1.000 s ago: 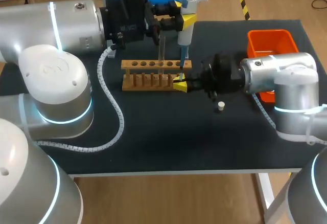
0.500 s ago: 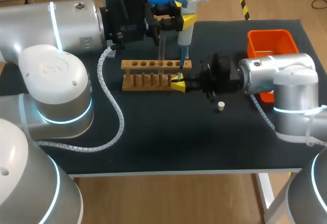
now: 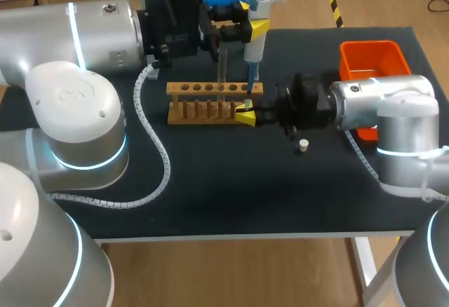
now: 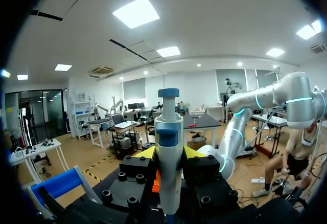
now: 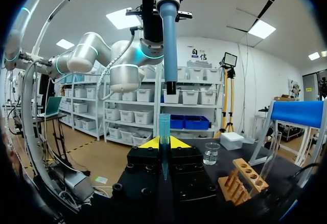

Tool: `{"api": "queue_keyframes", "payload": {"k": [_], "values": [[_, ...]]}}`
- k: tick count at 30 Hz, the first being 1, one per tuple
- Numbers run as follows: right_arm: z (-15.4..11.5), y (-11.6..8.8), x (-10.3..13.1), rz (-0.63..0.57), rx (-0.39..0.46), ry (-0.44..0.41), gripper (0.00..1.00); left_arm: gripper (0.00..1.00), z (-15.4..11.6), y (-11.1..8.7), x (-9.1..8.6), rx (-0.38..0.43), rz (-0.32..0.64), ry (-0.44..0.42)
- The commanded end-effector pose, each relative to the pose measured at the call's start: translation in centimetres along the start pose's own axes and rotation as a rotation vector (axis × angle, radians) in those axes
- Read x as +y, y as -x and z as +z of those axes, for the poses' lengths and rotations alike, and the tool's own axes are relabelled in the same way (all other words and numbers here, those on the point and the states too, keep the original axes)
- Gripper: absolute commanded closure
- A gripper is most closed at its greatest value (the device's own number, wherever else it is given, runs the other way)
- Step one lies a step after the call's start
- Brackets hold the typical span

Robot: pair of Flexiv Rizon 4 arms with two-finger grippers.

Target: Invert the test tube, pick up the pipette, mount the tip to pipette, aspirate from beaker and dispense into the tube, eject the tip, return the pipette, and cap with the stopper.

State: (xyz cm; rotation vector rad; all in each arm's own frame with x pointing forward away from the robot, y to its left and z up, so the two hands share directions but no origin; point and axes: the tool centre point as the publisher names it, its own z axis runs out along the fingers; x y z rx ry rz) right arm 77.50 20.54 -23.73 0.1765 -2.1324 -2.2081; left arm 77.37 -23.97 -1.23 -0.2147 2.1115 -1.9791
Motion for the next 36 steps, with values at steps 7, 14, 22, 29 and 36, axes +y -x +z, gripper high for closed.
{"api": "queue_keyframes", "payload": {"k": [7,14,22,29,36], "values": [[-0.12,0.27,0.35,-0.005,-0.002,-0.003,1.0,1.0,-0.06,-0.03,0.11,0.0,0.0,-0.007],[-0.16,0.57,0.36,-0.005,-0.002,-0.003,1.0,1.0,-0.06,-0.03,0.11,0.0,0.0,-0.007],[-0.16,0.78,0.52,-0.01,-0.003,-0.004,1.0,1.0,-0.06,-0.03,0.11,0.0,0.0,-0.007],[-0.15,0.88,0.63,-0.014,-0.003,-0.003,1.0,1.0,-0.06,-0.03,0.11,0.0,0.0,-0.007],[-0.08,0.92,0.72,-0.016,-0.002,-0.002,1.0,1.0,-0.06,-0.03,0.11,0.0,0.0,-0.007]]}}
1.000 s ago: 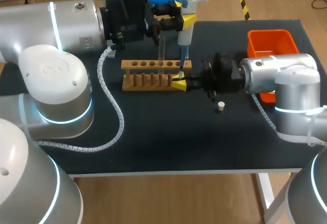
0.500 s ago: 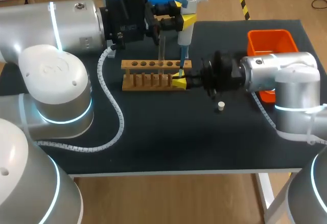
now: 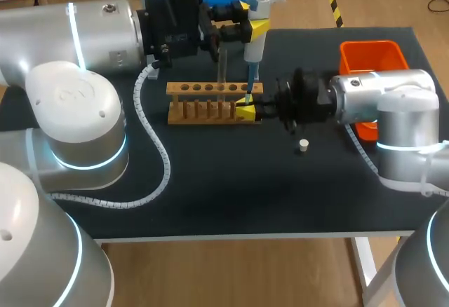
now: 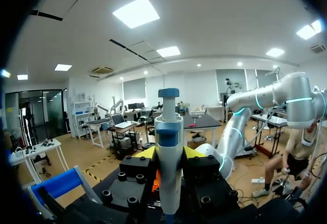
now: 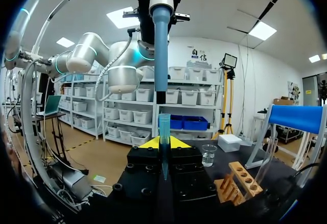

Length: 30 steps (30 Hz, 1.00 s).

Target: Invert the test tube, pick up the pipette, mount the tip to pipette, aspirate from beaker and dispense into the tube, eject the tip, return the pipette, and cap with the stopper.

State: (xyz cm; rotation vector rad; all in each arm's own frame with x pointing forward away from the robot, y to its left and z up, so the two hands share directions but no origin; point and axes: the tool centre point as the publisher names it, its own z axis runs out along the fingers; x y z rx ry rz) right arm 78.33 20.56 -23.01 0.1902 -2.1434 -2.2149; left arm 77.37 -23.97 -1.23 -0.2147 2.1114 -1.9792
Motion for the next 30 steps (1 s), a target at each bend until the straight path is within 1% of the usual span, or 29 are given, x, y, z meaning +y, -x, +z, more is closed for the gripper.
{"api": "queue_keyframes", "payload": {"k": [1,30], "values": [[-0.02,0.06,0.05,-0.001,0.001,0.001,1.0,1.0,-0.06,-0.03,0.11,0.0,0.0,-0.007],[-0.02,0.01,0.73,-0.012,0.002,0.009,1.0,1.0,-0.06,-0.03,0.11,0.0,0.0,-0.007]]}}
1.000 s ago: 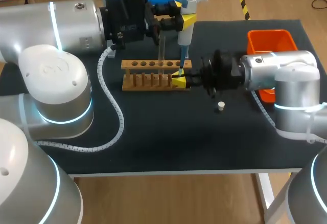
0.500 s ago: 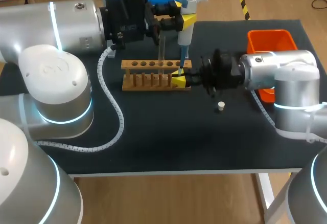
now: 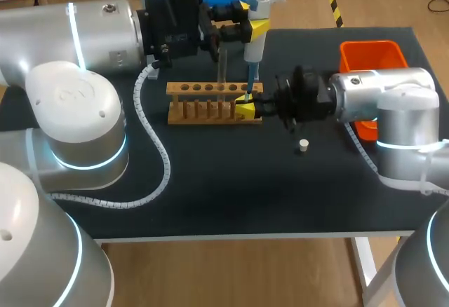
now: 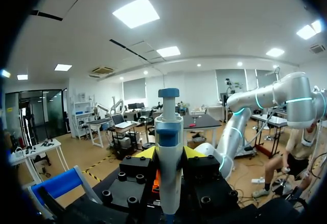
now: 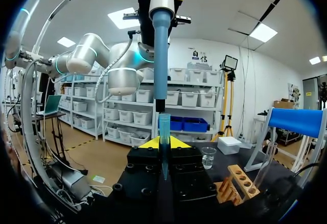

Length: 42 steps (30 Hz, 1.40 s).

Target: Invert the test tube, pick up the pipette, mount the tip to pipette, aspirate from beaker and dispense into the tube, eject the tip, return the pipette, and cap with the stopper.

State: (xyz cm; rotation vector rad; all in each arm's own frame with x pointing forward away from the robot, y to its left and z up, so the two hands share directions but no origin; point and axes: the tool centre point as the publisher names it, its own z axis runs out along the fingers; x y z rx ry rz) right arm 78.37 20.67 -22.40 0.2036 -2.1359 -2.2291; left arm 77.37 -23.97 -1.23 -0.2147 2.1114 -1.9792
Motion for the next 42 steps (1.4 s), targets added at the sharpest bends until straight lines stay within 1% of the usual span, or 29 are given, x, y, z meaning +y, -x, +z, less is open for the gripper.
{"api": "queue_keyframes", "payload": {"k": [1,19,42], "values": [[-0.16,-0.06,0.16,-0.002,0.0,-0.001,1.0,1.0,-0.06,-0.03,0.11,0.0,0.0,-0.007],[-0.16,0.1,0.61,-0.011,0.006,-0.005,1.0,1.0,-0.06,-0.03,0.11,0.0,0.0,-0.007],[0.02,-0.5,0.48,-0.014,0.009,-0.004,1.0,1.0,-0.06,-0.03,0.11,0.0,0.0,-0.007]]}}
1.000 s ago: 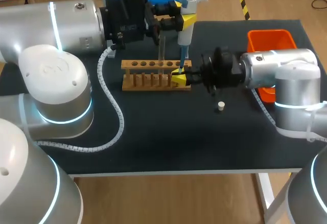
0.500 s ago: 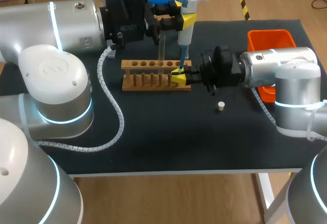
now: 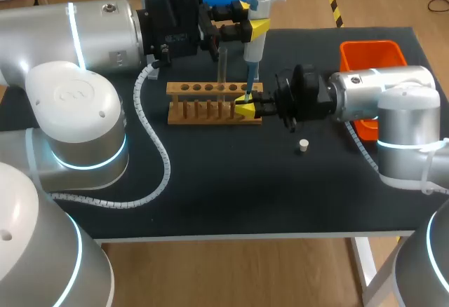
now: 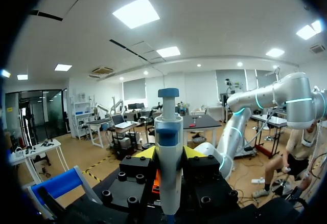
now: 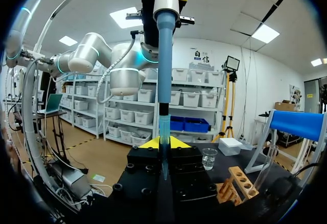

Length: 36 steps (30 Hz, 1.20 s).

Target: Invert the test tube, pick up the pipette, mount the tip to pipette, aspirate from beaker and dispense into the tube, eject the tip, return the pipette, and cap with the stopper.

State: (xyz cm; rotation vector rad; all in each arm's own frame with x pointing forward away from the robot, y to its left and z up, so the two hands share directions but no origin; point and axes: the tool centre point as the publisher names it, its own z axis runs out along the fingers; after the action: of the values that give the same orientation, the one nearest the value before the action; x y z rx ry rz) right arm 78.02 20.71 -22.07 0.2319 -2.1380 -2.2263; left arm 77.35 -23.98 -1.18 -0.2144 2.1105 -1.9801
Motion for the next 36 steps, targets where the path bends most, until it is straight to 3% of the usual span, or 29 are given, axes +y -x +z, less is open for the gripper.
{"api": "queue_keyframes", "payload": {"k": [1,36], "values": [[-0.09,-0.17,0.13,-0.001,-0.004,-0.001,1.0,1.0,-0.06,-0.02,0.16,0.0,0.0,-0.006],[-0.38,0.22,-0.04,-0.002,-0.005,0.0,1.0,1.0,-0.06,-0.02,0.16,0.0,0.0,-0.006]]}}
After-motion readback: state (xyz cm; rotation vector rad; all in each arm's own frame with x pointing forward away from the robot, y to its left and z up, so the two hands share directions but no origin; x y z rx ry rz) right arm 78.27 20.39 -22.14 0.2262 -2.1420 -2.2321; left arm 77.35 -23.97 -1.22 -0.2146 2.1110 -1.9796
